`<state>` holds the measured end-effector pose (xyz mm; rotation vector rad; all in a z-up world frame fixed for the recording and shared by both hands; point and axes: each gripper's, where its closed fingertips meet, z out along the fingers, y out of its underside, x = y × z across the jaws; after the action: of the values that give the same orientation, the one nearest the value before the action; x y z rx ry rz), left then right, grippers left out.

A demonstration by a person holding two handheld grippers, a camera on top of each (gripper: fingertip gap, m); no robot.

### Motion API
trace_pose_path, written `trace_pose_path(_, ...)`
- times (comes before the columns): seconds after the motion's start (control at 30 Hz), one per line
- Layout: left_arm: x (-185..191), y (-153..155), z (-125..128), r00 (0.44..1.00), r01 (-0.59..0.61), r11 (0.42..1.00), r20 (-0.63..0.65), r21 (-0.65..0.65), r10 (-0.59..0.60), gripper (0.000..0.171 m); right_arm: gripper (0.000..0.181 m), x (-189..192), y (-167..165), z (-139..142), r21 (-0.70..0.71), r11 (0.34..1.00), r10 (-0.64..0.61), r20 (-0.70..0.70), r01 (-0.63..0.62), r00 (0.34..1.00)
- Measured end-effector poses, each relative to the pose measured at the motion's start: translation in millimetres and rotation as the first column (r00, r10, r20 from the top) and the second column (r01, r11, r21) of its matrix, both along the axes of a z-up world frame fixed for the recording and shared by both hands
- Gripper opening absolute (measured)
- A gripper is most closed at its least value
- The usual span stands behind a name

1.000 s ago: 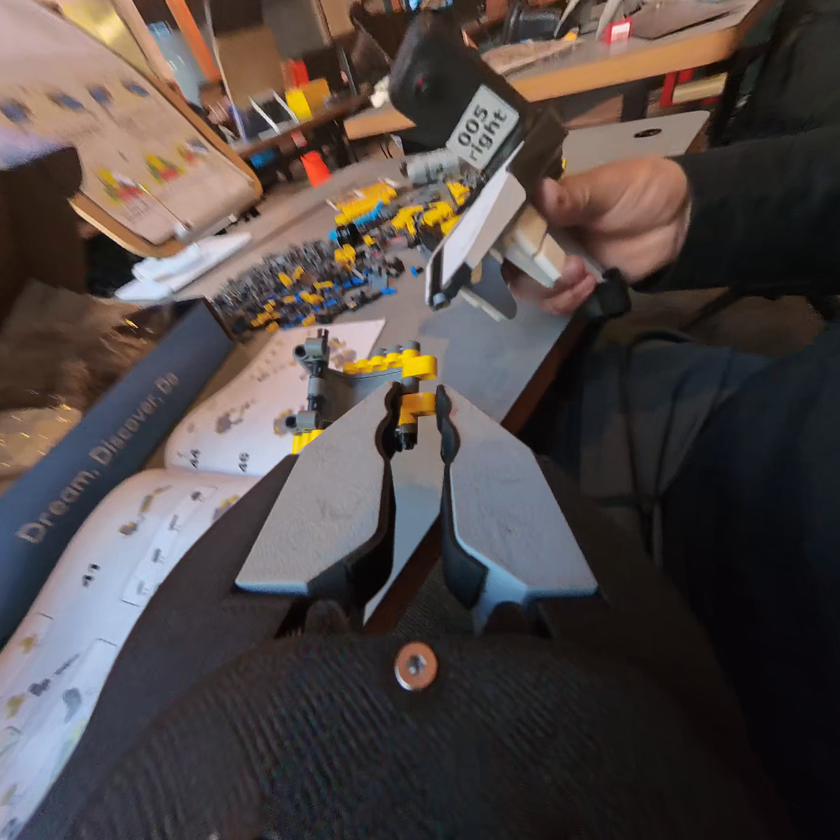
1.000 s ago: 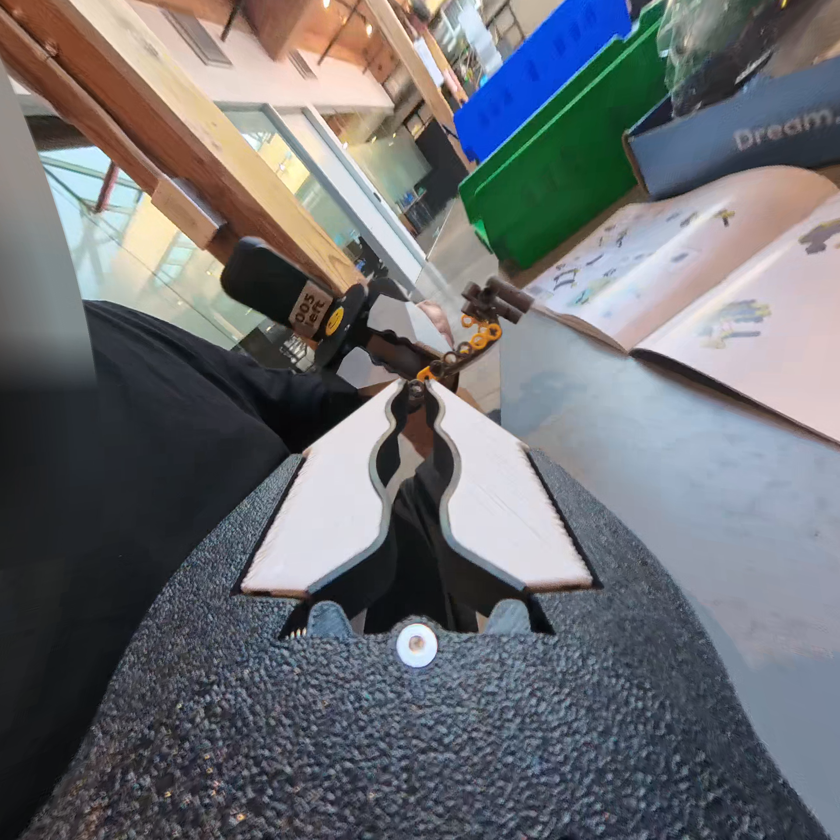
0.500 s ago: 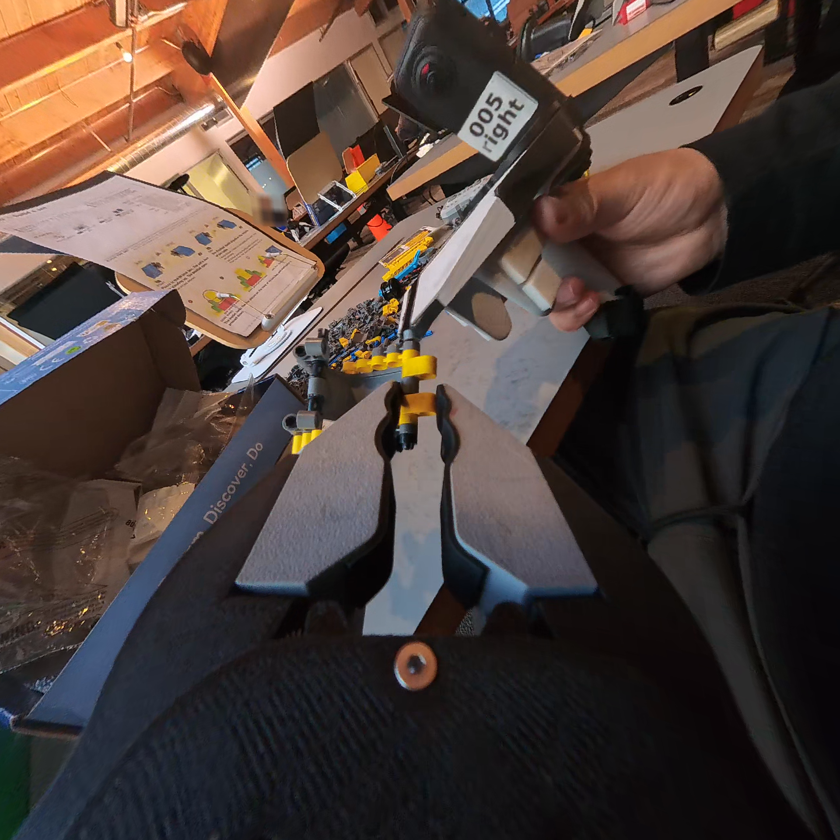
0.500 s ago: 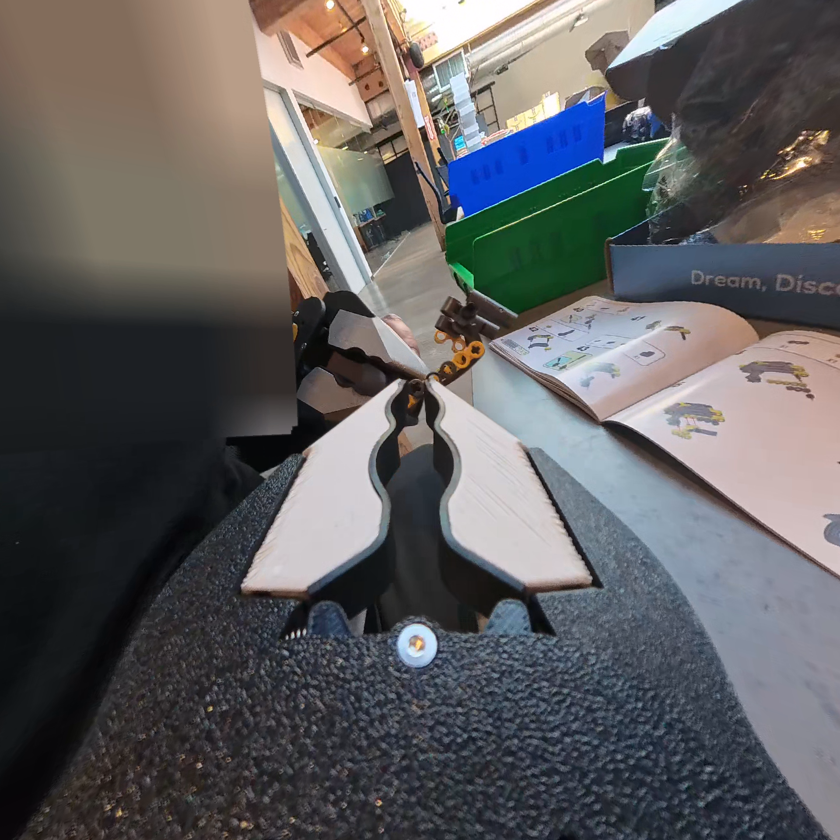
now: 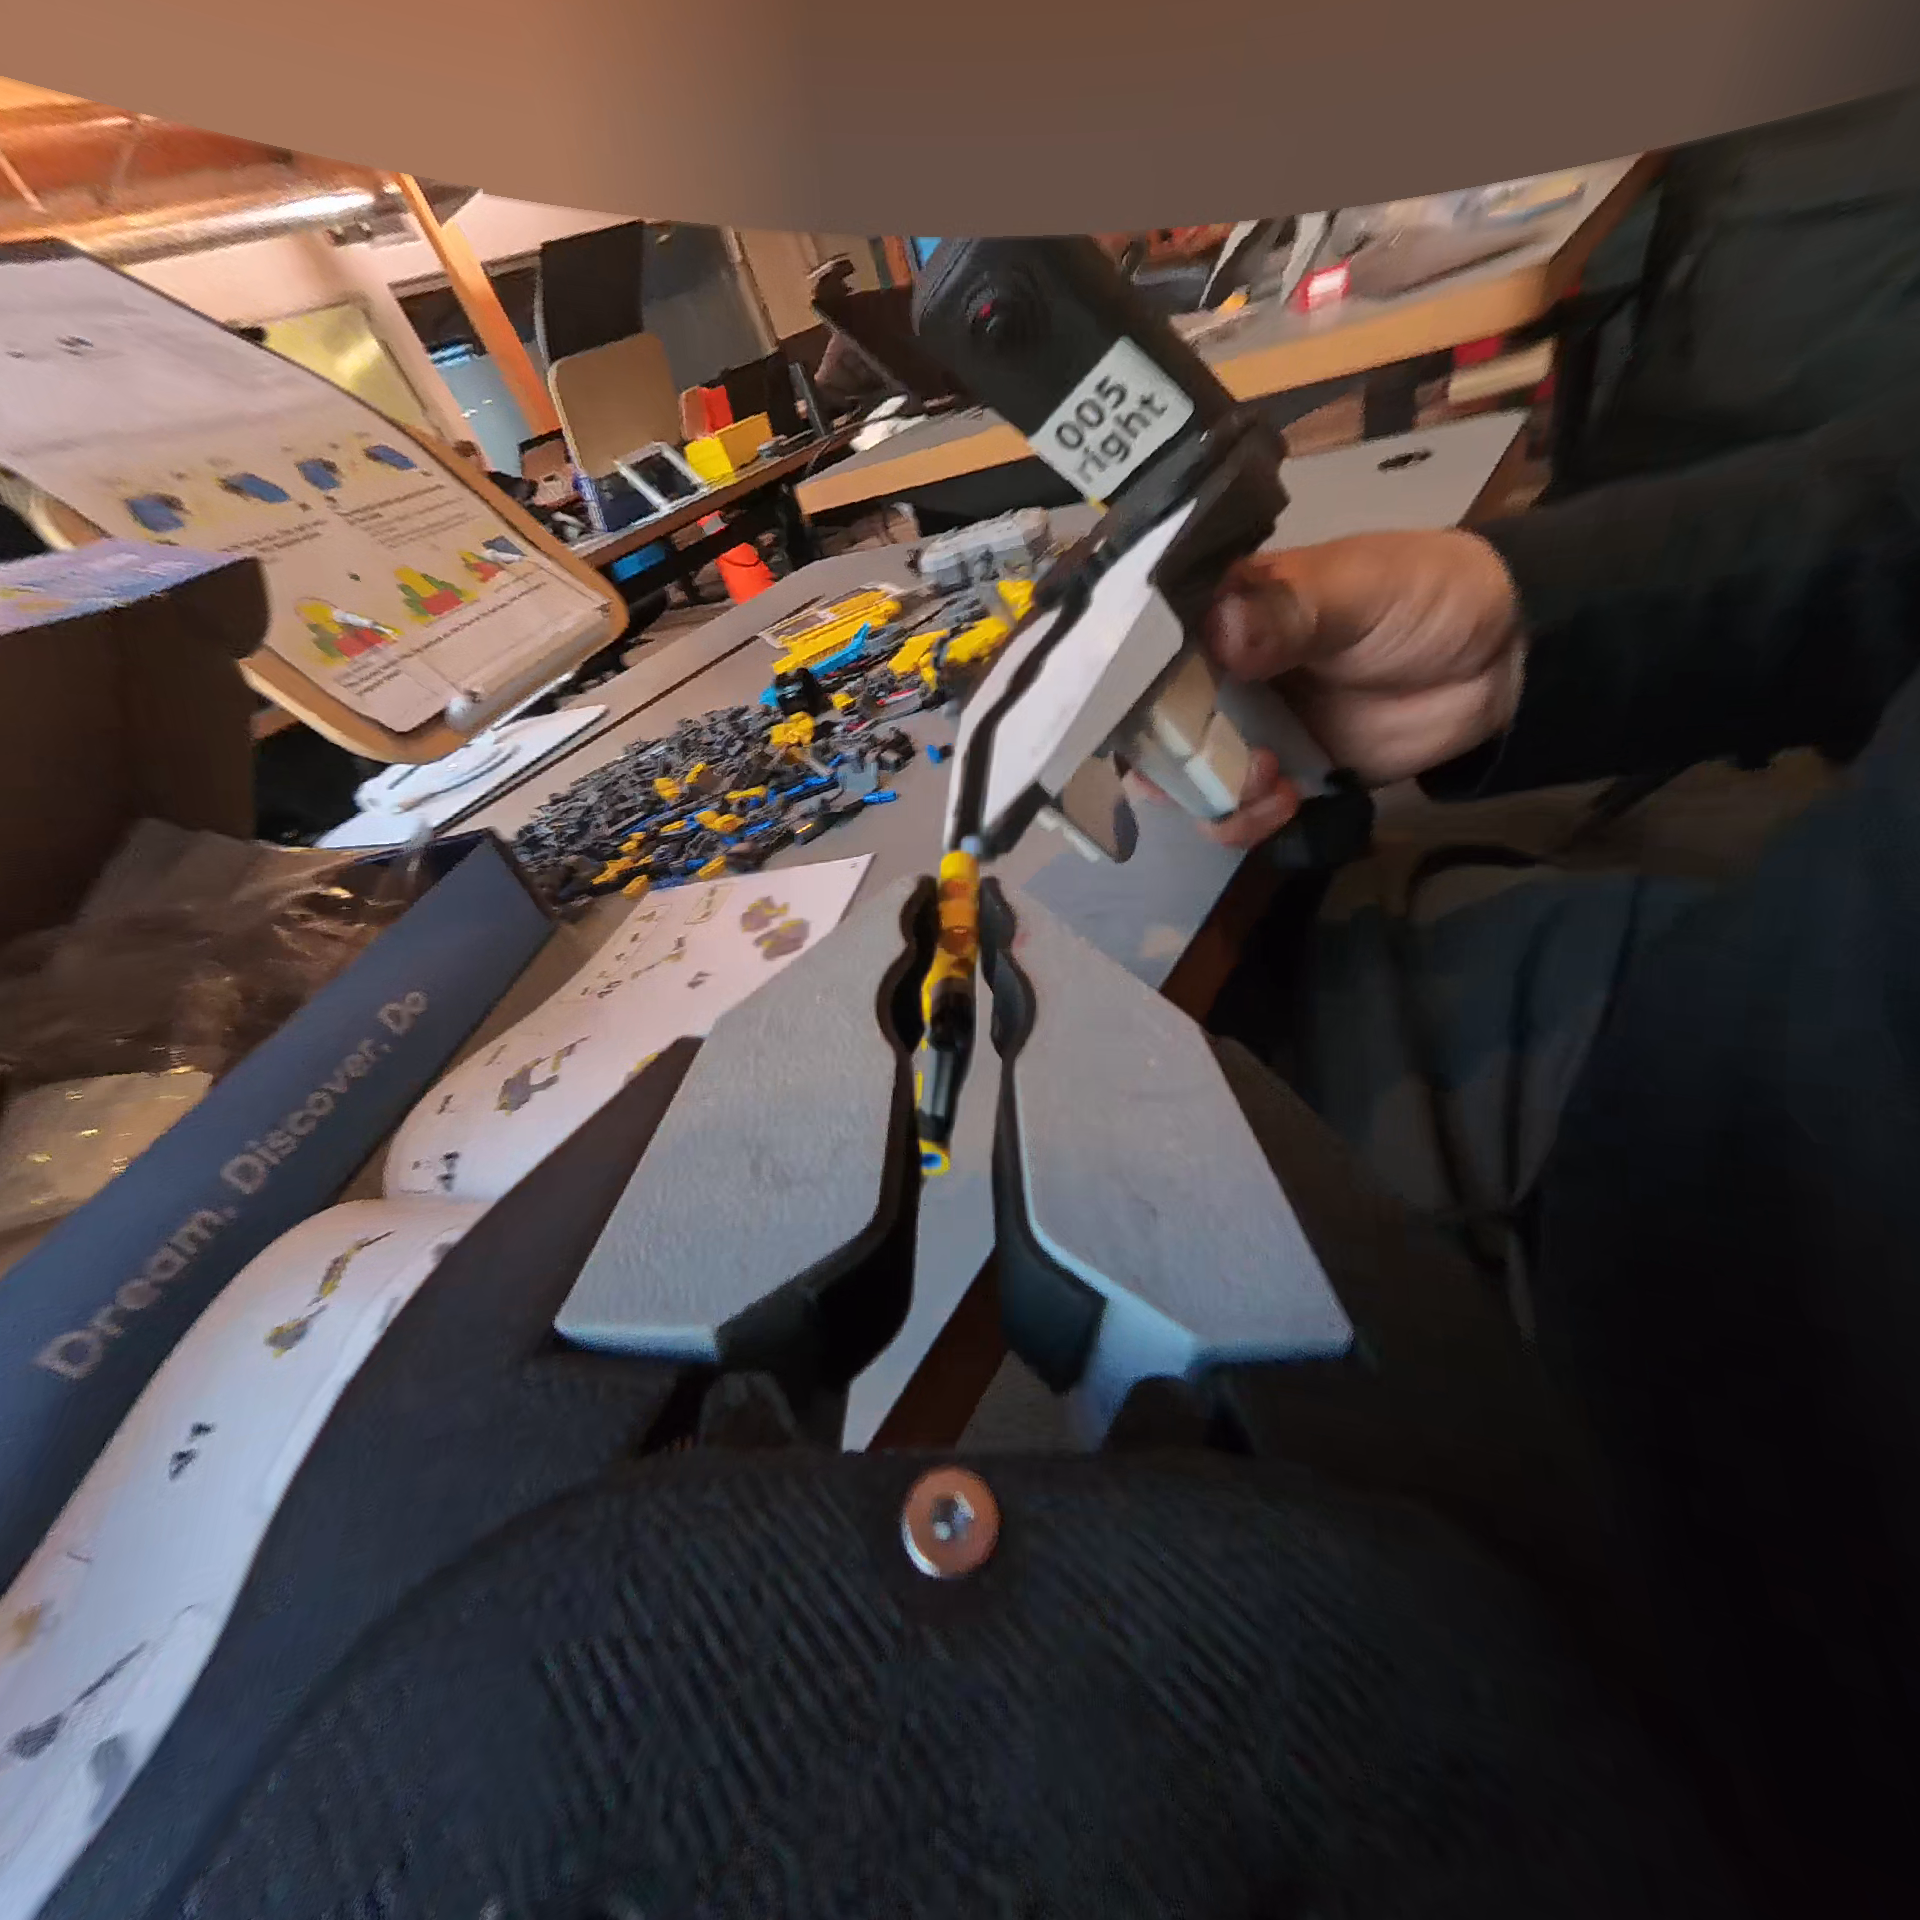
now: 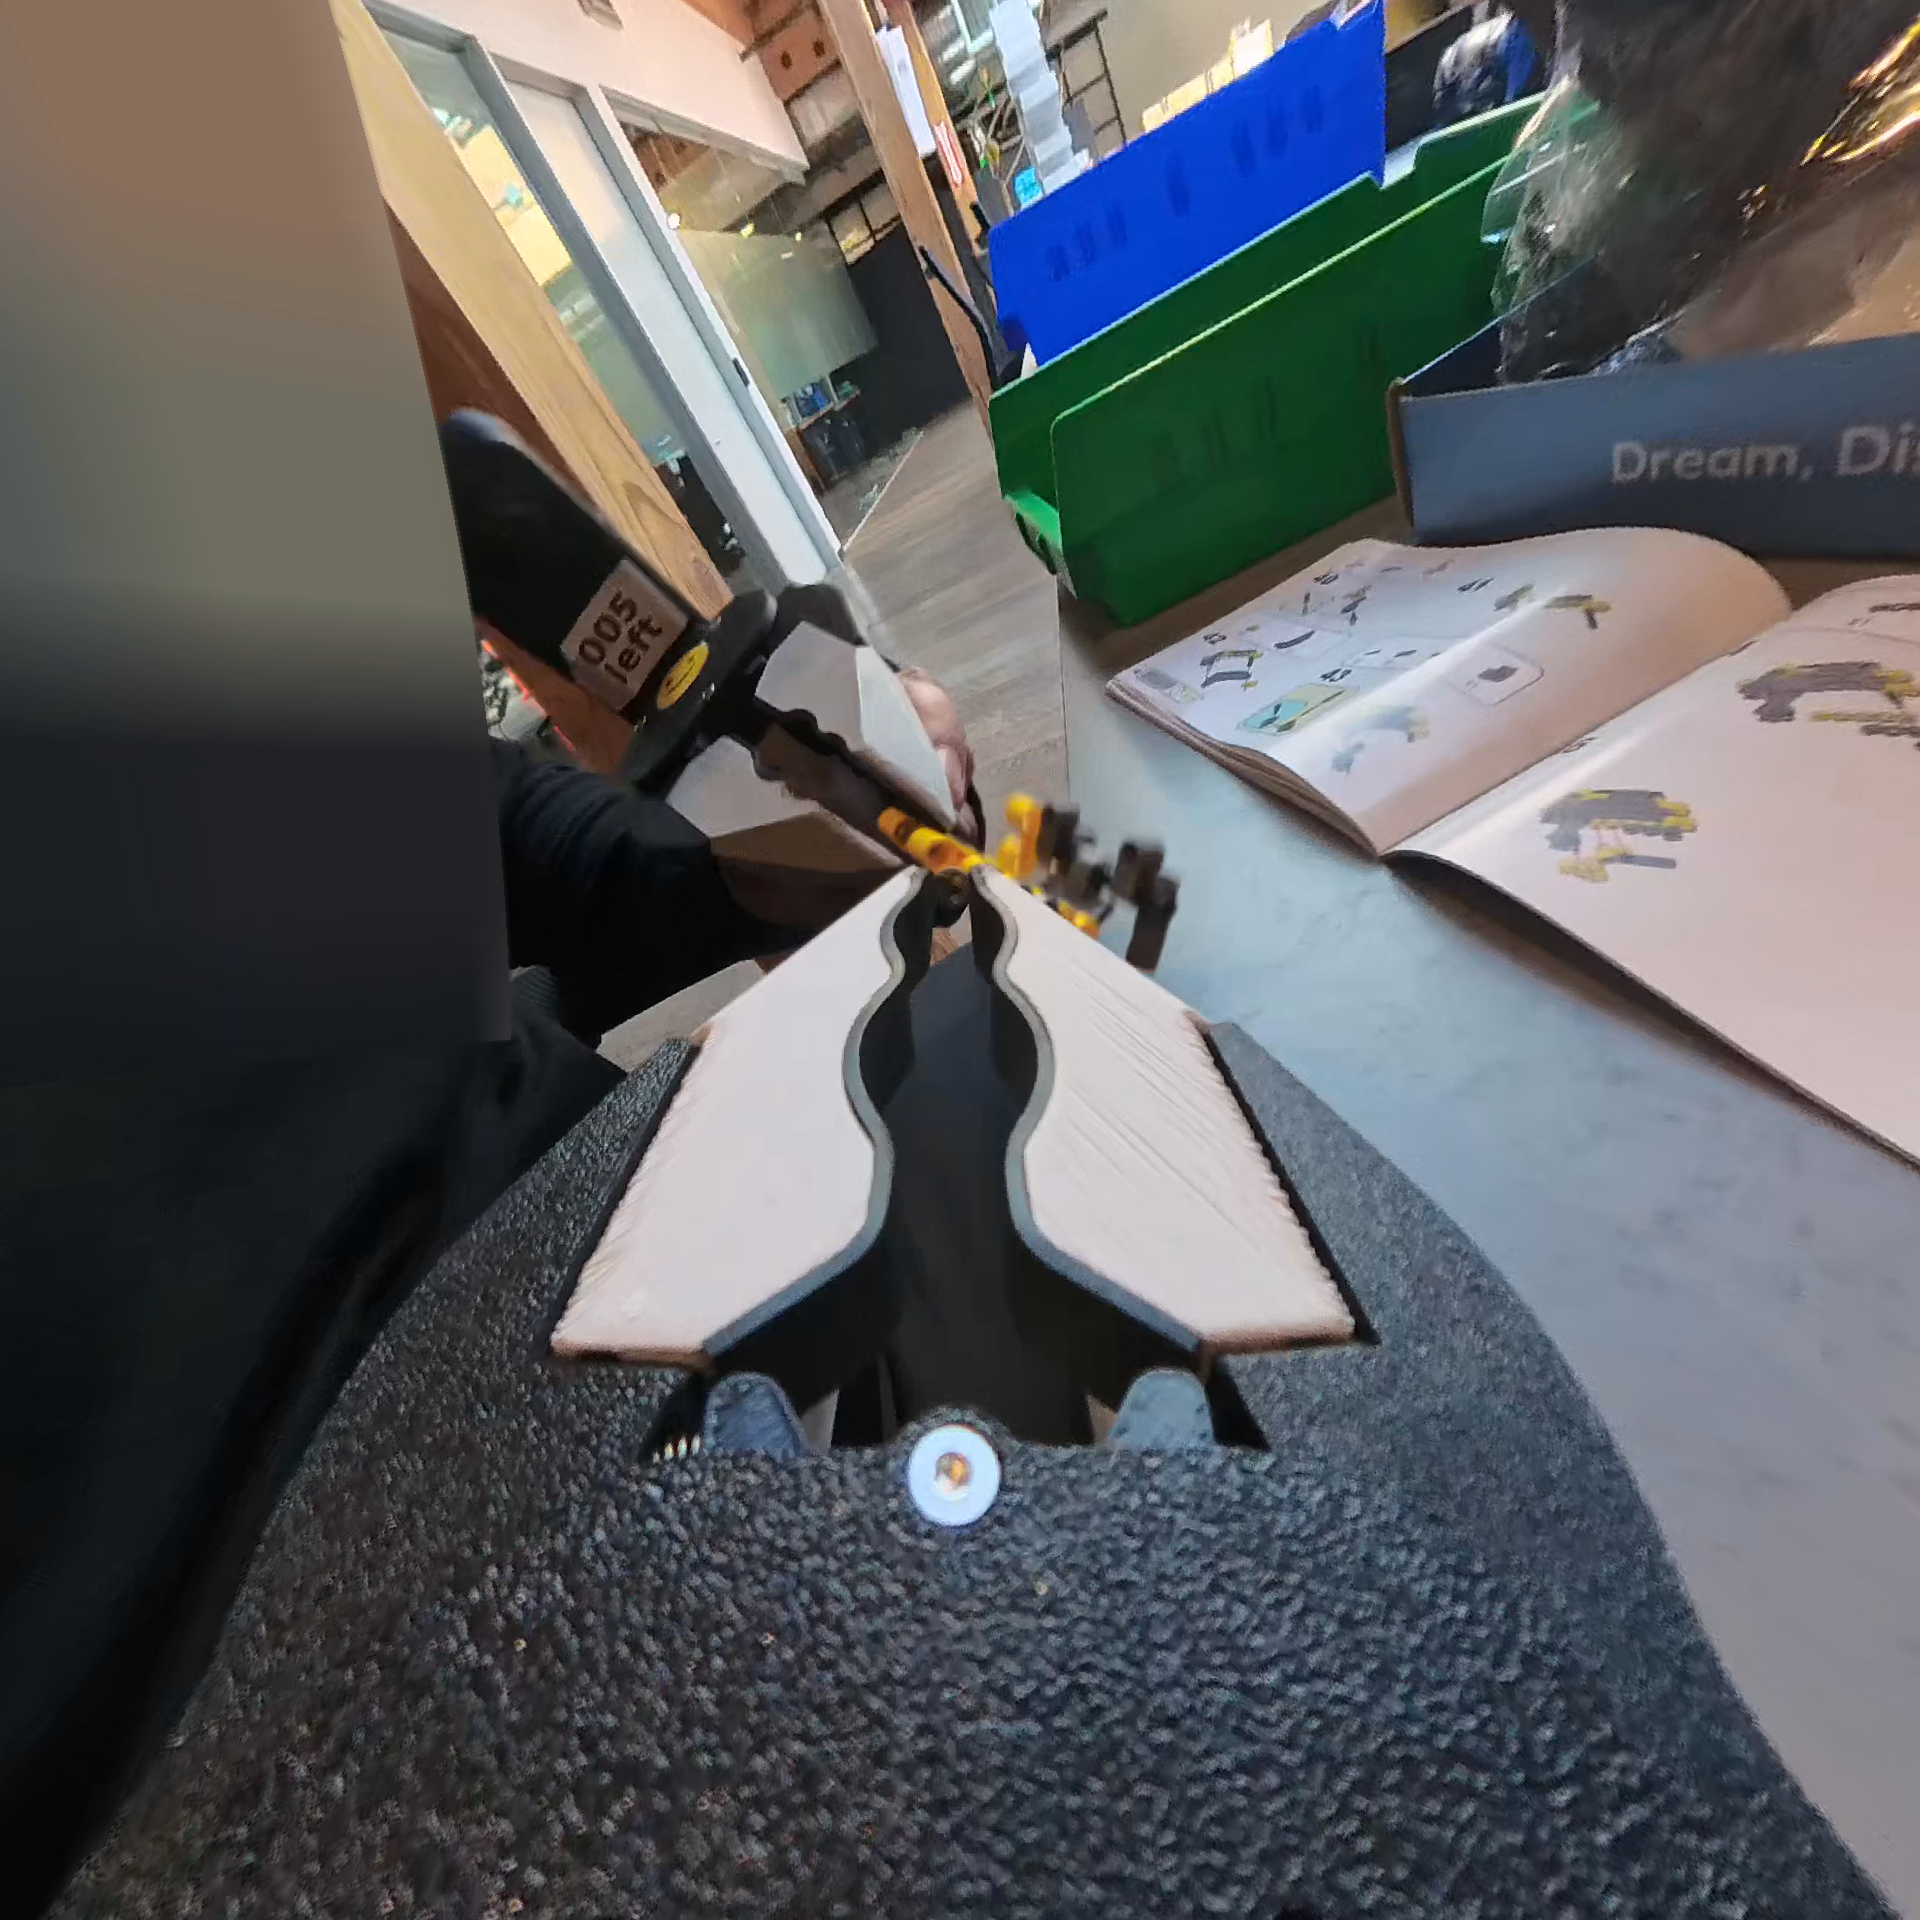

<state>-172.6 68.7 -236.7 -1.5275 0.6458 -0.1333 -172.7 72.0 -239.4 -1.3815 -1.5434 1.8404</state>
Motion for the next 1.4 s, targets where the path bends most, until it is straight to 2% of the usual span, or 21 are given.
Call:
trace_pose_path(0.07,-2,3,0,1.000,0.003,1.000,0.026,-0.011,-0.002,0.005,0.006,-2,-1,-4,0.032,0.999,-0.014,0.020,0.013,1.000)
trace_pose_path(0.17,-11,14,-36,0.996,-0.047,0.986,-0.082,-0.162,0.034,0.004,0.006,-5,16,-19,0.105,0.991,-0.092,0.102,0.082,0.990)
trace_pose_path(0.3,-19,19,-55,0.989,-0.065,0.967,-0.142,-0.246,0.031,0.004,0.005,-1,29,-31,0.152,0.983,-0.134,0.202,0.104,0.970)
trace_pose_path(0.4,-26,20,-69,0.978,-0.096,0.945,-0.204,-0.313,0.031,0.000,0.006,3,38,-53,0.232,0.968,-0.169,0.340,0.092,0.925)
trace_pose_path(0.53,-28,16,-77,0.982,-0.096,0.921,-0.188,-0.377,0.026,0.005,0.006,6,53,-77,0.402,0.913,-0.262,0.433,0.075,0.862)
trace_pose_path(0.67,-29,15,-72,0.982,-0.107,0.923,-0.186,-0.371,0.040,0.010,0.006,6,54,-85,0.497,0.867,-0.290,0.431,0.044,0.855)
trace_pose_path(0.87,-35,10,-63,0.983,-0.125,0.925,-0.172,-0.359,0.066,0.016,0.019,11,55,-83,0.498,0.866,-0.288,0.417,0.048,0.862)
trace_pose_path(1.07,-54,0,-69,0.979,-0.188,0.889,-0.149,-0.418,0.137,0.031,0.031,13,54,-73,0.503,0.861,-0.288,0.365,0.073,0.885)
trace_pose_path(1.17,-65,-1,-72,0.975,-0.214,0.870,-0.148,-0.444,0.164,0.032,0.030,5,39,-67,0.500,0.863,-0.265,0.334,0.069,0.904)
trace_pose_path(1.27,-64,-1,-77,0.982,-0.187,0.842,-0.086,-0.506,0.167,0.031,0.030,-6,24,-72,0.543,0.839,-0.252,0.327,0.037,0.911)
trace_pose_path(1.4,-56,-1,-84,0.988,-0.153,0.824,-0.062,-0.546,0.143,0.025,0.031,-20,27,-81,0.611,0.791,-0.296,0.352,0.022,0.888)
